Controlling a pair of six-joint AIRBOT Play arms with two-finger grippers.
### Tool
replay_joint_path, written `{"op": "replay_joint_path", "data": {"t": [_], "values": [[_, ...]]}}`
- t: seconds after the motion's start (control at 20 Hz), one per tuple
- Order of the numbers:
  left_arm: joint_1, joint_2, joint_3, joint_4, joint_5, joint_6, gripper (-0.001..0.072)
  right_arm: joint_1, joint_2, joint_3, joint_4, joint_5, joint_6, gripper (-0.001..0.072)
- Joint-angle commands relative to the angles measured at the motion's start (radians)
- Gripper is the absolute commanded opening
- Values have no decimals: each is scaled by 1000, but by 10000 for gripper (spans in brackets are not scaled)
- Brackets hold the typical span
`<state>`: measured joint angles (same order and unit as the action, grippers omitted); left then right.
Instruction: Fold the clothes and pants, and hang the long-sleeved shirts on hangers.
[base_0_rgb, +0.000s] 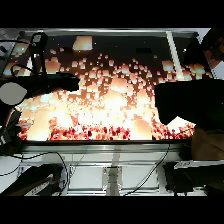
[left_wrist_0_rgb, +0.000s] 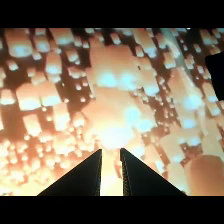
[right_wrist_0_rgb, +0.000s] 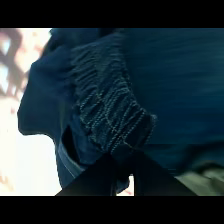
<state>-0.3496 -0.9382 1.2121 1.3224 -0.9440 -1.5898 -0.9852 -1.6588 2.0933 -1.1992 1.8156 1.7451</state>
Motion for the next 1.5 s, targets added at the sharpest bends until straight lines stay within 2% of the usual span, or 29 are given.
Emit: {"op": "replay_joint_path", "data": {"t": [0.0, 0.25, 0.45, 0.5, 0.6, 0.65, 0.7, 0.8, 0.85, 0.9, 0.95, 1.0, 1.05, 1.1, 1.2, 1.25, 1.45], "values": [[0, 0, 0, 0, 7, 0, 157, -171, 79, 6, -89, 19, 8, 24], [0, 0, 0, 0, 18, 0, 157, -327, 121, 6, -143, 21, 8, 26], [0, 0, 0, 0, 17, 0, 157, -348, 123, -15, -135, 21, 8, 35], [0, 0, 0, 0, 17, 0, 157, -348, 123, -24, -123, 21, 8, 102], [0, 0, 0, 0, 17, 0, 156, -348, 123, -27, -111, 21, 8, 395], [0, 0, 0, 0, 17, 0, 157, -348, 123, -26, -102, 21, 8, 443], [0, 0, 0, 0, 17, 0, 157, -348, 123, -26, -97, 21, 7, 448], [0, 0, 0, 0, 18, 0, 157, -348, 123, -26, -59, 13, 8, 448], [0, 0, 0, 1, 18, 0, 157, -348, 123, -26, 7, -2, 8, 442], [1, 0, 0, 16, 19, 1, 156, -348, 123, -26, 108, -14, 8, 406], [1, 0, 0, 43, 20, 1, 154, -343, 123, -26, 258, -31, 8, 219], [5, 1, 1, 84, 20, 0, 152, -331, 123, -26, 407, -51, 7, 63], [16, 5, 1, 127, 21, 0, 127, -304, 123, -26, 561, -72, 6, 32], [35, 11, 3, 158, 21, 0, 95, -262, 123, -26, 695, -81, 5, 31], [102, 37, 20, 169, 24, 0, 77, -140, 124, -26, 900, -80, -11, 31], [137, 56, 38, 169, 24, 1, 6, -64, 127, -26, 962, -87, -16, 30], [219, 134, 105, 170, 23, 2, 6, 329, 132, -26, 1031, -198, -103, 30]]}}
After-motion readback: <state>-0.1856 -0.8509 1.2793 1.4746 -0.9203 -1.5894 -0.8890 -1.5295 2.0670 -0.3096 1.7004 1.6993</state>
